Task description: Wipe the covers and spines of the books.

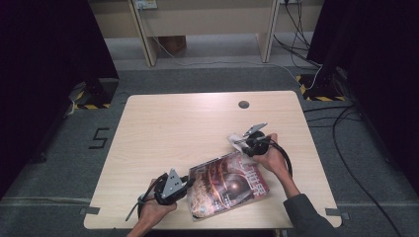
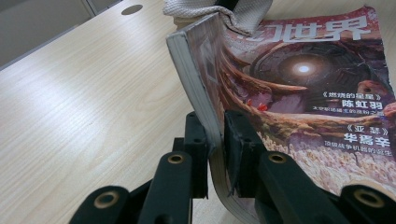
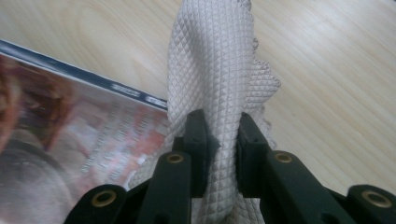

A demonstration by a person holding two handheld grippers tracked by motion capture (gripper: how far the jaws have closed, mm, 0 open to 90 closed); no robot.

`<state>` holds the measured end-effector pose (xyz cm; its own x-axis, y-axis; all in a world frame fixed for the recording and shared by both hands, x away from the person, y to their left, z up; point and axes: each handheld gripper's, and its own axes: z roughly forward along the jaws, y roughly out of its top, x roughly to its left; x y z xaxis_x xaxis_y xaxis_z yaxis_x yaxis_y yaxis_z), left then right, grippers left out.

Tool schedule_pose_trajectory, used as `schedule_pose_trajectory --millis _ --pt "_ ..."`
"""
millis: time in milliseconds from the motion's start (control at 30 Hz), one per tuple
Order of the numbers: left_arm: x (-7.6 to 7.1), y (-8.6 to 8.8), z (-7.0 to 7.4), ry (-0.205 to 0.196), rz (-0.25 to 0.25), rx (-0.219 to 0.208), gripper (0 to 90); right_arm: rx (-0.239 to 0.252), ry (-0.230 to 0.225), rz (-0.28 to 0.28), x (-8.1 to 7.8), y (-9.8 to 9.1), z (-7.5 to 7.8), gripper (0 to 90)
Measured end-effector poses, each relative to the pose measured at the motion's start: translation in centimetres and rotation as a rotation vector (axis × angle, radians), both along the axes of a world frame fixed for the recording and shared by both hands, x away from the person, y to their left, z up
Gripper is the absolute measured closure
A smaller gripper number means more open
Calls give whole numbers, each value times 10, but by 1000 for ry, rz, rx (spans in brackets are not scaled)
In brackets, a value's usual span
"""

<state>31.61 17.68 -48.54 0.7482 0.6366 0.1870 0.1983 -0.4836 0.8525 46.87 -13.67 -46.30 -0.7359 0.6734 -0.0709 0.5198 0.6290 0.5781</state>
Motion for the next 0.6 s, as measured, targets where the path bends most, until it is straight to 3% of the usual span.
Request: schedule_pose_trajectory --millis 100,267,433,600 --pt "0 0 1 -3 -2 4 796 -19 -8 -2 0 2 1 784" --pt "0 -1 1 -3 -2 5 796 -58 -7 -60 7 -8 -7 783" --pt "0 0 1 -3 -3 4 796 -58 10 -113 13 -18 -14 783" --pt "0 -1 1 -4 -3 4 796 -55 15 -114 13 -19 -14 785"
